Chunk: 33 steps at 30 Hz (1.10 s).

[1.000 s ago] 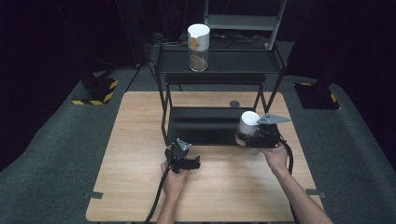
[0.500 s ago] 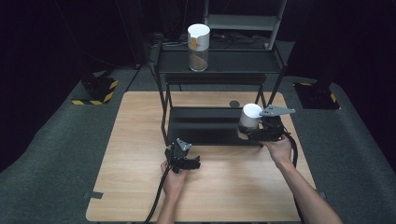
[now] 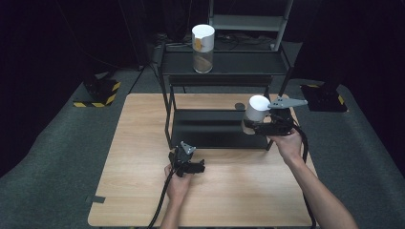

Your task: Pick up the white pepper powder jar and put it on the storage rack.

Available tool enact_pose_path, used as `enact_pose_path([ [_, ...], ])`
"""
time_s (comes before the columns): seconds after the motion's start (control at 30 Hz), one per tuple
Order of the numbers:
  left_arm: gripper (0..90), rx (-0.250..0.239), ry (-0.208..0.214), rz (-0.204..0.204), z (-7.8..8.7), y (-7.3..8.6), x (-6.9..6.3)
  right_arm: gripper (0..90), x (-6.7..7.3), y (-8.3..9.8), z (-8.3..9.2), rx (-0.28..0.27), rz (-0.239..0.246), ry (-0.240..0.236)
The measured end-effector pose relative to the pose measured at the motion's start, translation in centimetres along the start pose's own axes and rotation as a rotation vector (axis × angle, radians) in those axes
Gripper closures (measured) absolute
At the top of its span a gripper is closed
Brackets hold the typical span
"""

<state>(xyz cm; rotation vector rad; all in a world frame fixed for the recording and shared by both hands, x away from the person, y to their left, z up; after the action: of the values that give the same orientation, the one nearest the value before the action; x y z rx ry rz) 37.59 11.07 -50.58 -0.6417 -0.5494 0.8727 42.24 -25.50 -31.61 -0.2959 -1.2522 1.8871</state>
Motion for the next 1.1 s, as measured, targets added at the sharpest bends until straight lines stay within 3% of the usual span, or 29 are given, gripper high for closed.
enact_pose_path([
  [0.97, 6.2, 0.0, 0.002, -0.002, 0.0, 0.0, 0.0, 30.2, 1.7, -8.3, 3.1, 0.007, 0.034, -0.069],
  [1.1, 6.1, 0.0, 0.004, 0.0, 0.0, 0.0, 0.0, 30.2, 1.6, -9.3, 3.3, 0.003, 0.011, -0.098],
])
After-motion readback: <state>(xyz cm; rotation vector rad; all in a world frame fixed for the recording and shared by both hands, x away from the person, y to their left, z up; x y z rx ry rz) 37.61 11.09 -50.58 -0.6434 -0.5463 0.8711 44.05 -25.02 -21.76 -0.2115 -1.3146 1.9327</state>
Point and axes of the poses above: each handheld gripper's, and its own axes: z roughly backward along the jaws, y roughly out of its underside, x roughly to its left, the point moved 8 cm from there along -z, roughly forward along the jaws, and after that the axes turned 15 degrees about -z, right-handed, at the moved point
